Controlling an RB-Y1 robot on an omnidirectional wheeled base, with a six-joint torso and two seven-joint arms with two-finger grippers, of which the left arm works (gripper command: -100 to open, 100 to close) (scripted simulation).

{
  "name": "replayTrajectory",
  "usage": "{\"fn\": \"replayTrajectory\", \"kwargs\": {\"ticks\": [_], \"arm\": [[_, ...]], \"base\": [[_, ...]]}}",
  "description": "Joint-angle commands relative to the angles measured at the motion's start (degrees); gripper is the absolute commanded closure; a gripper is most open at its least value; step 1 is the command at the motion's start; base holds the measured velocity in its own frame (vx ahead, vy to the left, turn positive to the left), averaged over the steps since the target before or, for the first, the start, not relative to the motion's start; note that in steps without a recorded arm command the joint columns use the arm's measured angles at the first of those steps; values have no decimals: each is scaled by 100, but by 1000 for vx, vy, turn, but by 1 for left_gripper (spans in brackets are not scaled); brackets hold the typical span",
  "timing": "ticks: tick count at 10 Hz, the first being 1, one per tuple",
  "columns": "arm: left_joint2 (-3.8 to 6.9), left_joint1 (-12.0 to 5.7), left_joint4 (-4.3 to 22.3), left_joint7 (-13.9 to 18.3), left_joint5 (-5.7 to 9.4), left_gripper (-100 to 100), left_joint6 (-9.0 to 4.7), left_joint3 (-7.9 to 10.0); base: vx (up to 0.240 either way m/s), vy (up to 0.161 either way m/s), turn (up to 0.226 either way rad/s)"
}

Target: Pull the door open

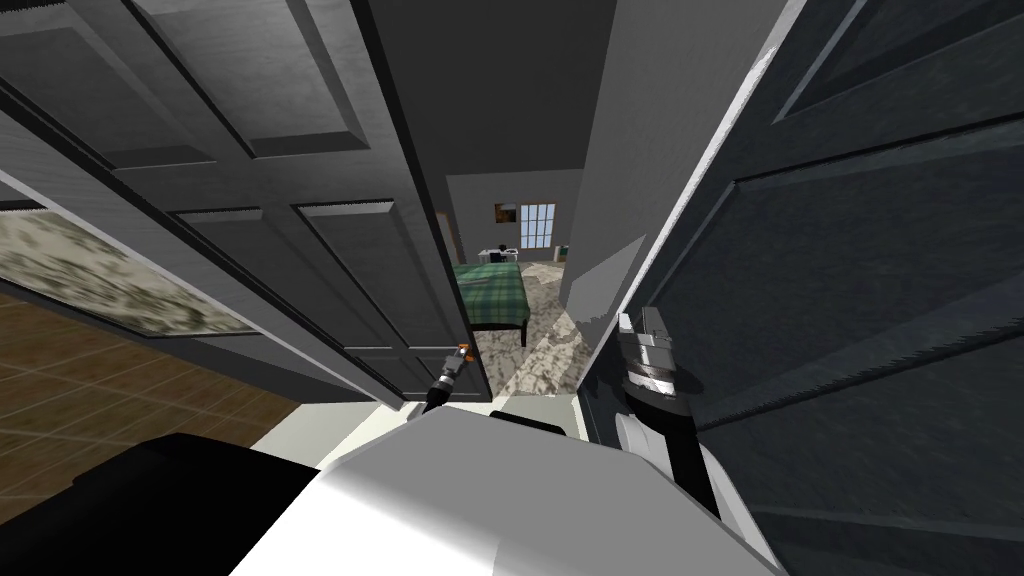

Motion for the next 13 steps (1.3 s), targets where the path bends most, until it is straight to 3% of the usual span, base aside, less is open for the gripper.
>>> {"fn": "replayTrajectory", "kwargs": {"ticks": [1, 4, 9, 10, 13], "arm": [[-30, -73, 189, 286, 41, 100, -38, -114], [19, -150, 292, 768, 156, 100, -37, -204], [68, -227, 394, 1267, 272, 100, -35, -295], [92, -265, 445, 1504, 330, 100, -34, -341], [116, -304, 496, 1743, 388, 100, -33, -386]], "base": [[-40, 8, -17], [-36, 3, -13], [-32, 4, -11], [-29, 3, -3], [-33, 0, -16]]}}
